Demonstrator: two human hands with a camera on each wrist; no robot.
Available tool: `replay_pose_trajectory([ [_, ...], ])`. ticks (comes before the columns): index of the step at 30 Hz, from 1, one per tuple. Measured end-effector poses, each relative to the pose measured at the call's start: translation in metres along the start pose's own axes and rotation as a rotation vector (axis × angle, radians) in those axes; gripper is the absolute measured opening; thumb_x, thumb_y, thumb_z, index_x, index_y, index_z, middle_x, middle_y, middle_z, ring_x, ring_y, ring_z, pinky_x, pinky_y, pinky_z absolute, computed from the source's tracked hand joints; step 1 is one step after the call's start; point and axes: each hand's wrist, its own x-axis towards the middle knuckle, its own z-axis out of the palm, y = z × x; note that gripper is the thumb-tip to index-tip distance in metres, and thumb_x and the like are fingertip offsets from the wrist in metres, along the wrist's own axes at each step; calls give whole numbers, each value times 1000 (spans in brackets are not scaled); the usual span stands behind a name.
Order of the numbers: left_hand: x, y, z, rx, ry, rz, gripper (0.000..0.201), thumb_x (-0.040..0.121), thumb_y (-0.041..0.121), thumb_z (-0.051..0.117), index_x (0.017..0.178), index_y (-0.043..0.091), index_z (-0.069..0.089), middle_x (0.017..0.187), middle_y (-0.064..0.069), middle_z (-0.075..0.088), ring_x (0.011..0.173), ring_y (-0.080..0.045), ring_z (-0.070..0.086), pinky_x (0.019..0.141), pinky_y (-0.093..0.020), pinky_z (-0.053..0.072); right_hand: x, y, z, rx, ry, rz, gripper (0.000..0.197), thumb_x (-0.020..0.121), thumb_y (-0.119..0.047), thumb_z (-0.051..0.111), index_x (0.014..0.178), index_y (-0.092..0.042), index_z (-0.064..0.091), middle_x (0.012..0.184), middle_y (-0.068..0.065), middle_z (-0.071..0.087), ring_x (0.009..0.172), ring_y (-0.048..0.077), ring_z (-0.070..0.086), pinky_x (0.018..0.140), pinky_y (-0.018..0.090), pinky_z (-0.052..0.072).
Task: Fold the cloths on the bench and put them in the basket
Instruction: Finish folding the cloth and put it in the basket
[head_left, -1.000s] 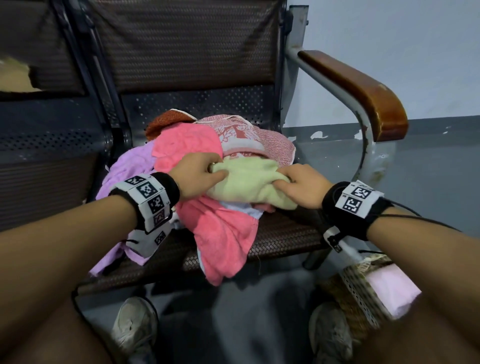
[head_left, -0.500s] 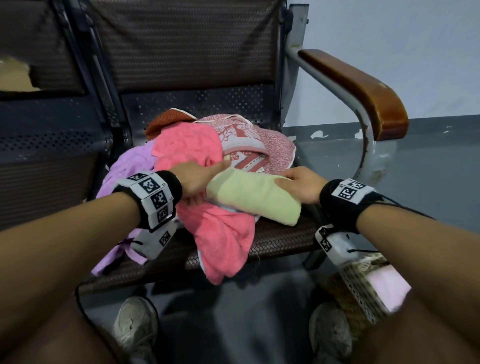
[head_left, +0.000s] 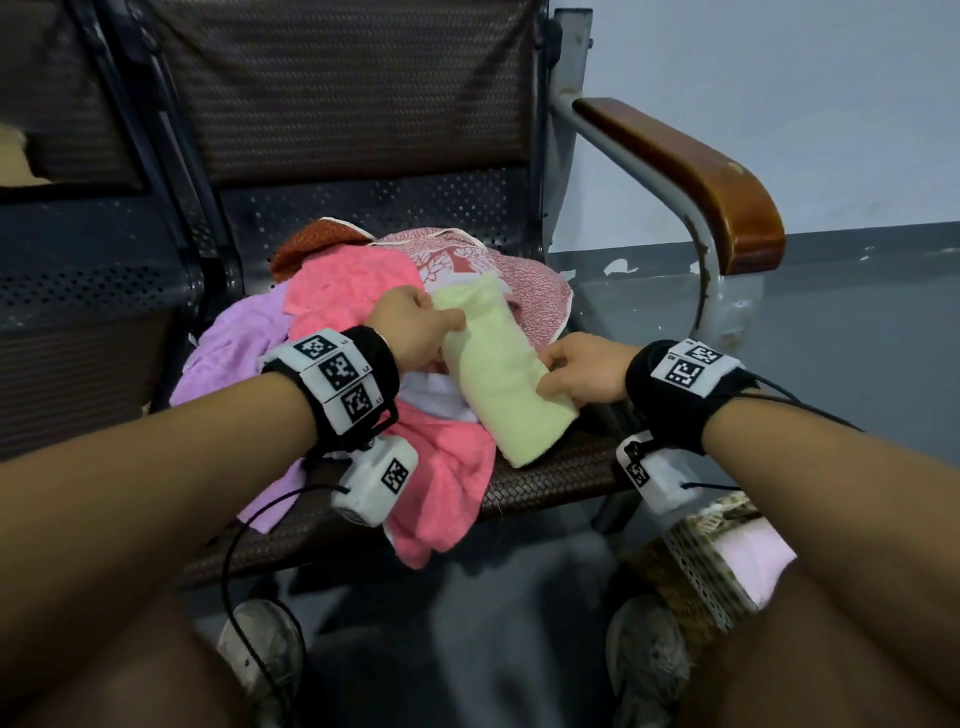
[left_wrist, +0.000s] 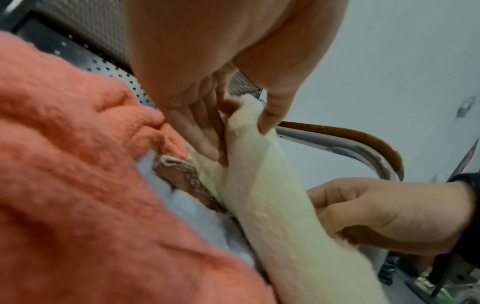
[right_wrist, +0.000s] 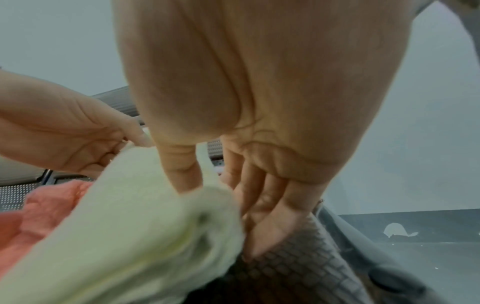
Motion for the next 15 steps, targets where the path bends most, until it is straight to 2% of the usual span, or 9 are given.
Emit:
replay_pose_trajectory([
  [2,-7,8,7,-108,-3,21,37,75,7,73,74,20,39,85,-13,45,77,-27,49,73,-57,53,-6,0,-5,38,-67,0,30,89,-18,68,115,-3,65,106,12,70,84,20,65,82,40,59],
  [3,-10,13,10,-154,-25,32,34,74,7,72,75,20,41,86,-13,46,79,-26,48,69,-49,48,-9,-1,-11,78,-65,-30,41,89,-26,72,124,-9,61,113,9,70,86,16,66,81,37,60],
  [5,-18,27,17,-263,-153,36,27,71,8,70,85,15,48,90,-14,52,82,-25,52,69,-41,43,-21,-9,-24,291,62,-148,65,80,-43,81,135,-26,52,123,-4,68,98,8,69,88,28,56],
  [6,-23,33,19,-305,-238,43,29,69,10,68,92,13,51,92,-14,54,82,-25,53,67,-38,43,-29,-13,-31,435,126,-201,71,76,-44,83,137,-29,50,126,-6,67,107,8,68,94,28,54],
  [8,-30,45,25,-357,-337,79,34,71,12,66,102,12,54,95,-15,54,79,-25,51,61,-34,38,-42,-20,-39,661,139,-249,63,80,-34,82,136,-21,55,126,0,69,115,15,67,98,32,53],
  [11,-40,57,39,-427,-337,125,26,85,3,62,107,10,51,98,-17,51,74,-24,48,57,-31,34,-64,-20,-45,756,118,-220,37,89,-18,71,125,-12,64,118,4,74,110,19,70,91,33,55],
  [13,-46,57,52,-418,-350,148,24,89,8,66,106,12,50,98,-14,55,67,-16,54,56,-27,39,-80,-13,-56,832,183,-206,32,92,-11,65,124,-10,65,118,7,74,109,22,71,91,36,57],
  [15,-52,49,71,-321,-448,142,32,87,17,73,112,11,54,111,-5,65,83,-15,68,68,-29,51,-97,-1,-71,974,231,-203,35,95,-9,59,130,-7,61,122,11,72,112,26,69,94,42,56],
])
